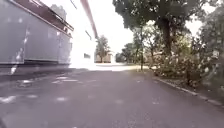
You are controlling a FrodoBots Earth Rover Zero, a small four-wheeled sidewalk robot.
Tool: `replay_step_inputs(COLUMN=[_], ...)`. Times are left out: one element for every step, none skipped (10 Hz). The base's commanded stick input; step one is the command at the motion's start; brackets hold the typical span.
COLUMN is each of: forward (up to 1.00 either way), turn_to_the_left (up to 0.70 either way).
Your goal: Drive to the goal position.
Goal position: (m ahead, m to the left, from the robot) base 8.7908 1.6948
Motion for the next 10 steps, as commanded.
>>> replay_step_inputs(forward=[0.85, 0.85, 0.85, 0.85, 0.85, 0.85, 0.85, 0.85, 0.85, 0.85], turn_to_the_left=[0.01, 0.01, 0.01, 0.01, 0.01, 0.01, 0.01, 0.01, 0.01, 0.01])
